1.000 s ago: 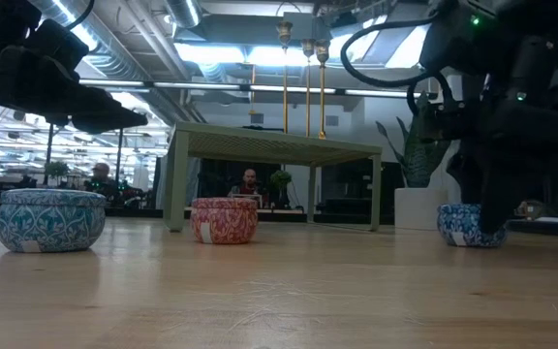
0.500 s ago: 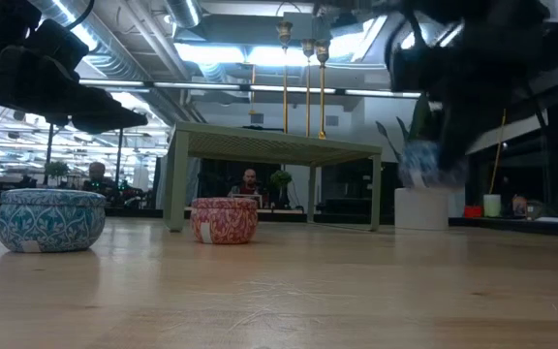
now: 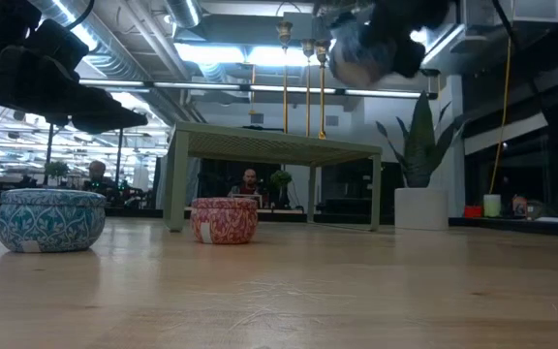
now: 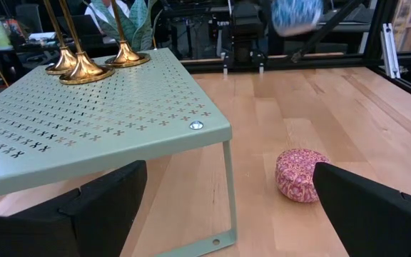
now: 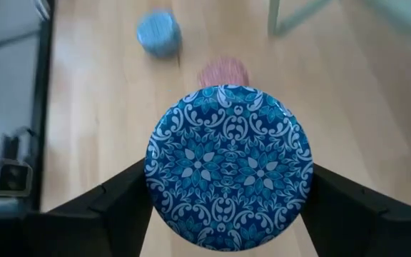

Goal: Pick & Place candle stick holders
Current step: Put the blue scented candle on the shelf

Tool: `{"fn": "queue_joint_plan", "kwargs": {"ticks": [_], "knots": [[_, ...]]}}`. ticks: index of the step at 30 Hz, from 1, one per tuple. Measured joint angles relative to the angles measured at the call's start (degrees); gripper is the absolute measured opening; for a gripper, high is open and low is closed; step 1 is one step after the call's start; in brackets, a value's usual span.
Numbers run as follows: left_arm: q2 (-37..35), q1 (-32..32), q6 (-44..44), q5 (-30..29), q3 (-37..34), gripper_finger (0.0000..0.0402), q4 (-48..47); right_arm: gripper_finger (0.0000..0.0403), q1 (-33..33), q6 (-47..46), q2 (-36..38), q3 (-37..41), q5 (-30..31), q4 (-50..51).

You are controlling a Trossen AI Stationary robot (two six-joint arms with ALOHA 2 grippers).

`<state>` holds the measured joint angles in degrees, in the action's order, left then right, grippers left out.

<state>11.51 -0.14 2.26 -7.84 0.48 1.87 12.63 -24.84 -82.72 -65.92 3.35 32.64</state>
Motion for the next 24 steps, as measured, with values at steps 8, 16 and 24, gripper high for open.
{"fn": "queue_joint_plan", "kwargs": {"ticks": [8,16,24], "knots": [[0.0,0.0,0.0,0.0,0.0,0.0400,0.0,0.0296,-0.4,4.7,-1.3,-6.5,4.5,-1.4],[0.0,0.0,0.0,0.0,0.0,0.0400,0.0,0.0296,-4.0,9.0,-9.0,-15.9,4.6,-2.3],[0.0,0.0,0.0,0.0,0.0,0.0400,0.0,0.0296,-8.7,11.8,-20.3,-27.0,6.3,-2.5]]}}
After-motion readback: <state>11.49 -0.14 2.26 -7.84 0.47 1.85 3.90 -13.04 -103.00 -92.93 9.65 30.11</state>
